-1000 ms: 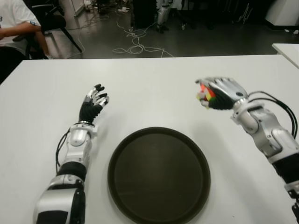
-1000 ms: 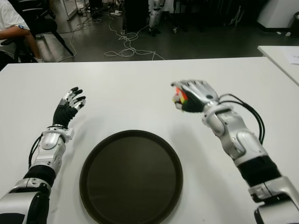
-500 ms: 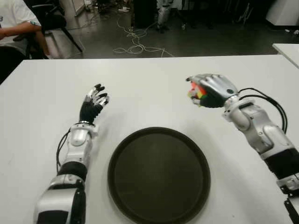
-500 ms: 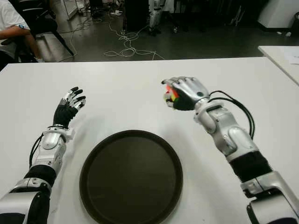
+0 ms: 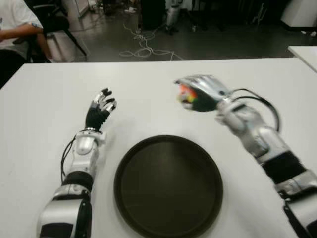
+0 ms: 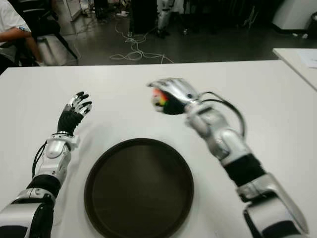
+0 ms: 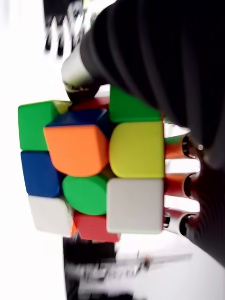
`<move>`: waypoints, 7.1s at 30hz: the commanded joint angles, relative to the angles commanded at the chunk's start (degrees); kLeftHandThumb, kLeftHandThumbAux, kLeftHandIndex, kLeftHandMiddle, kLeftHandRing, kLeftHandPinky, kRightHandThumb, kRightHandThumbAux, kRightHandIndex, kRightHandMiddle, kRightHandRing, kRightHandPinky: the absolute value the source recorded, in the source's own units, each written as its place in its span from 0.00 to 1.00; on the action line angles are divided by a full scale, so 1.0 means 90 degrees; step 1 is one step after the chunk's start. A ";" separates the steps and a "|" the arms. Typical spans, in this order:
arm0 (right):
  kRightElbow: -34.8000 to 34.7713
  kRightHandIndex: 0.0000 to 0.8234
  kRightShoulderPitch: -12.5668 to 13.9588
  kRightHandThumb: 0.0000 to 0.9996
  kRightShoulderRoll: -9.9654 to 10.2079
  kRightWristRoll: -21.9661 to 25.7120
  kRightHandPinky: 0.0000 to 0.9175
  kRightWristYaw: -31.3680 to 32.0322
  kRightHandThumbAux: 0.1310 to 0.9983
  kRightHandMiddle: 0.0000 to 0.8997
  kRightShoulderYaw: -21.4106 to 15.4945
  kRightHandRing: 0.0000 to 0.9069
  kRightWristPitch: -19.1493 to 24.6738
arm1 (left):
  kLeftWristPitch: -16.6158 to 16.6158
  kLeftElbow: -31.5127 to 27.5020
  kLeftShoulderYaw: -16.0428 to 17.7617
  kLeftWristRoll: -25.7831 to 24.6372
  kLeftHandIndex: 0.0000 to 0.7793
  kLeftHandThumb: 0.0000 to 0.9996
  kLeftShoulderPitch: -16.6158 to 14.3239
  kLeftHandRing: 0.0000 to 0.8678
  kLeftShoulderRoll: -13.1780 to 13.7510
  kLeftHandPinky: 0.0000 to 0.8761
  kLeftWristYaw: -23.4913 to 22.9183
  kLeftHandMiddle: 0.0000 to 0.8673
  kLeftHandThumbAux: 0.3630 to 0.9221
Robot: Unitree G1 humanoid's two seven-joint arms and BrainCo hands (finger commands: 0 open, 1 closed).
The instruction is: Pick up the Rubik's Cube and put it in the plate
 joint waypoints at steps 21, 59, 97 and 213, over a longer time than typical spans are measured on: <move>-0.0643 0.53 0.0381 0.94 0.0516 -0.0153 0.44 0.0240 0.63 0.42 0.0889 0.52 -0.1076 | -0.0090 0.0530 0.0054 -0.0002 0.11 0.40 -0.0178 0.20 0.0056 0.21 0.0046 0.18 0.52; -0.0931 0.51 0.1247 0.74 0.0257 -0.0157 0.47 0.0560 0.68 0.22 0.0637 0.31 -0.1126 | -0.0260 0.0252 -0.0053 0.0065 0.10 0.33 -0.0090 0.19 0.0065 0.21 -0.0011 0.17 0.49; -0.0048 0.04 0.1023 0.33 0.0140 -0.0147 0.03 0.0872 0.75 0.01 0.0749 0.01 -0.1570 | -0.0280 0.0268 0.0011 -0.0047 0.10 0.37 -0.0069 0.19 -0.0020 0.20 0.0032 0.19 0.49; 0.6555 0.52 -0.1129 0.16 0.1259 0.5137 0.60 -0.1697 0.73 0.58 -0.4250 0.59 -0.1894 | 0.0184 0.1005 0.0138 0.0017 0.10 0.34 -0.0941 0.18 0.0034 0.19 0.0397 0.19 0.63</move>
